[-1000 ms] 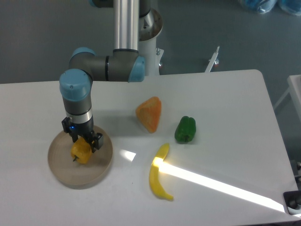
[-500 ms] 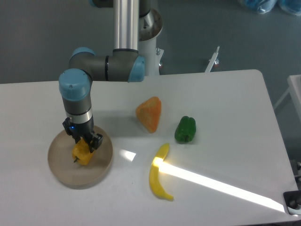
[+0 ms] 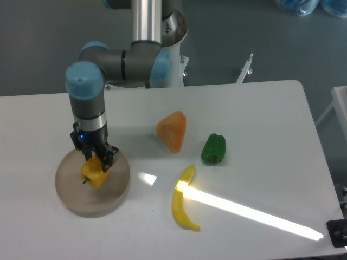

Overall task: Pick up the yellow pepper from the plate
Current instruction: 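Lift the yellow pepper off the plate and carry it beside the green pepper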

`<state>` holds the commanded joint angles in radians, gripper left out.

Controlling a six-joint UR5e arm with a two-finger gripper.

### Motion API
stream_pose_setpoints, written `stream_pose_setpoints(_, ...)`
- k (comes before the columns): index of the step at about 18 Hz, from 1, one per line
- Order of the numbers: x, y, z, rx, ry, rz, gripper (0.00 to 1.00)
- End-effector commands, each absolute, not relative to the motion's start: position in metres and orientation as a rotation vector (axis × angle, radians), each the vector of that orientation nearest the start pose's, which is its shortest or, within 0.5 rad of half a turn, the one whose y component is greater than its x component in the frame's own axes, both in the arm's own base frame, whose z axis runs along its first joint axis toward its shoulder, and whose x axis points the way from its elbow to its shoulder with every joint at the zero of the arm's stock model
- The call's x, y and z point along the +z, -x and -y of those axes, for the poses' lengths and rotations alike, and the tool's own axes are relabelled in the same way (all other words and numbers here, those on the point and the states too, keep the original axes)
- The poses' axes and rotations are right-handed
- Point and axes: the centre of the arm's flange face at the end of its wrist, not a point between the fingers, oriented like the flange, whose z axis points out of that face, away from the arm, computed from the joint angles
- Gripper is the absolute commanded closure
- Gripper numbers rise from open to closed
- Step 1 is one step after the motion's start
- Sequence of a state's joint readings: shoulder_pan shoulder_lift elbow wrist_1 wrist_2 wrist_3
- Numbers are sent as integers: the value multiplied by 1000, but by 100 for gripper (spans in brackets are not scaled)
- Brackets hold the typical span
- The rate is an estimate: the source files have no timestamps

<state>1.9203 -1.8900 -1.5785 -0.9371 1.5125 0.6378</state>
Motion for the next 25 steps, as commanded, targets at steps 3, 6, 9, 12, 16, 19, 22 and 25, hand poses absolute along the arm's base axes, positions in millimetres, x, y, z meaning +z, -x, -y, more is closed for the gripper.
stream_pose_setpoints(3,383,144,-621,166,2831,-439,57)
stream_pose_setpoints(6,384,213,-599,196,2855,-493,57)
stream_pose_setpoints(9,396,271,-578,258,2844,-537,57)
stream_pose_setpoints(12,395,313,-570,289,2841,-589,57)
stream_pose_setpoints(16,396,347,-564,327,2833,-656,57)
stream_pose_setpoints(19,391,364,-564,331,2840,-657,57)
stream_pose_setpoints(22,391,374,-563,339,2842,-639,57)
stream_pose_setpoints(25,390,380,-558,339,2848,-622,57)
